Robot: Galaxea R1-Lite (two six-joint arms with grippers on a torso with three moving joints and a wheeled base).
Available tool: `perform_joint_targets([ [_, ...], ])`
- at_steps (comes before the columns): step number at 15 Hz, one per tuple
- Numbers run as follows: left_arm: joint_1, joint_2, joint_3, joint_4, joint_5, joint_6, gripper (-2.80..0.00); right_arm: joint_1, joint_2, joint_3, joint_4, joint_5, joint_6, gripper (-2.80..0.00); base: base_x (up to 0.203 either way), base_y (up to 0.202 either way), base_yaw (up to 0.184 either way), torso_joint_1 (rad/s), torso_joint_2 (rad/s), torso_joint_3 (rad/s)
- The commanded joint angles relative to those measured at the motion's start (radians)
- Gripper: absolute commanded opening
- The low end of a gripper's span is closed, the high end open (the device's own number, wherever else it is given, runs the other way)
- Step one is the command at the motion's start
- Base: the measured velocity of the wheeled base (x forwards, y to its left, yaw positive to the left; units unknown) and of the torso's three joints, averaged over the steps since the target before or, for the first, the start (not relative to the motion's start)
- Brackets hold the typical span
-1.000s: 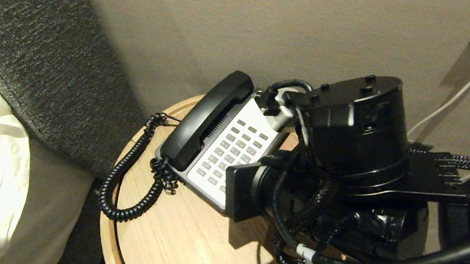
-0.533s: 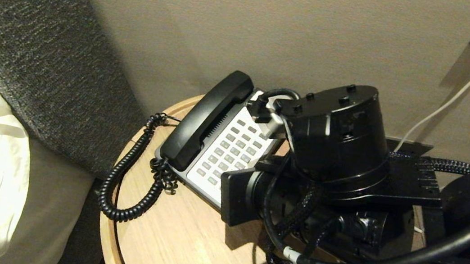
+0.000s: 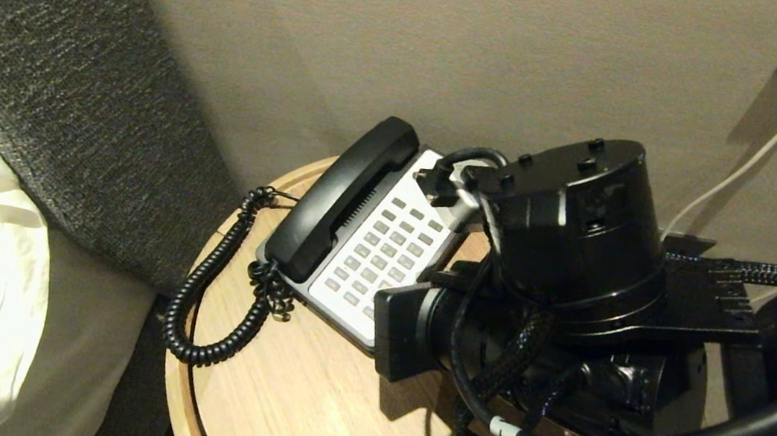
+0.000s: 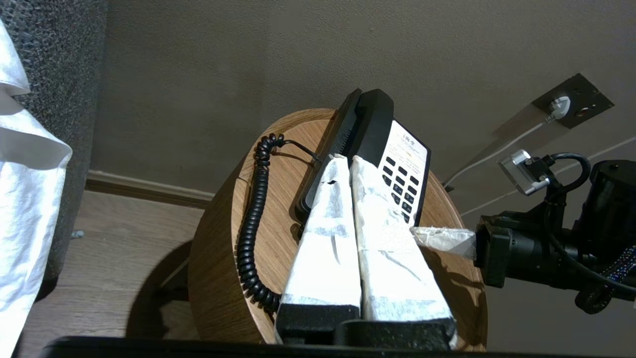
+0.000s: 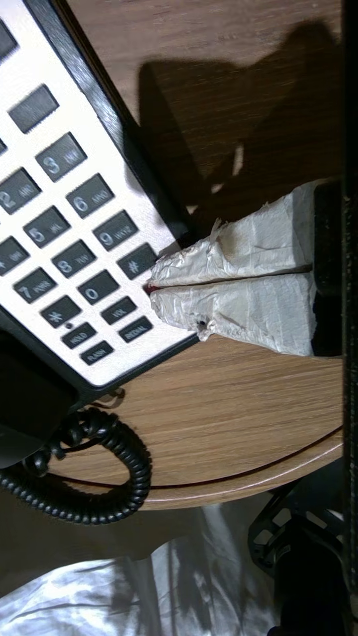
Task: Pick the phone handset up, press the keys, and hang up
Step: End the call using the dial pad
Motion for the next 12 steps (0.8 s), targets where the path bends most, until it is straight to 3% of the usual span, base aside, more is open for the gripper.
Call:
perform_joint_targets([
  [1, 0.0, 0.002, 0.001, -0.002, 0.0, -0.003, -2.8, 0.007, -0.001, 0.011, 0.003, -0.002, 0.003, -2.8, 0.0, 0.0, 0.0, 0.0, 0.0, 0.0],
  [12, 0.0, -0.001, 0.01, -0.002, 0.0, -0.003, -2.8, 0.01, 0.02, 0.009, -0.001, -0.002, 0.003, -2.8, 0.0, 0.0, 0.0, 0.0, 0.0, 0.0],
])
